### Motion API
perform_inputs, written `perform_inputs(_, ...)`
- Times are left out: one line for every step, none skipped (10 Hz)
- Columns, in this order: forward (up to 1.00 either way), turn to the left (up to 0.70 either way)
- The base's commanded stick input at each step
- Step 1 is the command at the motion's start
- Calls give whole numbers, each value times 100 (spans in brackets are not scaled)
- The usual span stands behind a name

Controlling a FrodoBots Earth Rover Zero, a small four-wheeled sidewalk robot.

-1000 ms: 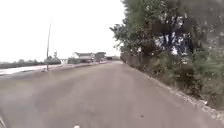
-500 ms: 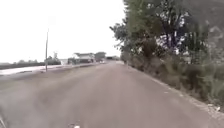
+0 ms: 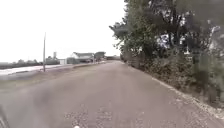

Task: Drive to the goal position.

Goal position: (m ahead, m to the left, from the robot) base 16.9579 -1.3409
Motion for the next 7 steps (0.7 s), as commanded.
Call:
perform_inputs(100, -8)
perform_inputs(100, -8)
perform_inputs(100, -8)
perform_inputs(100, -8)
perform_inputs(100, -8)
perform_inputs(100, -8)
perform_inputs(100, -8)
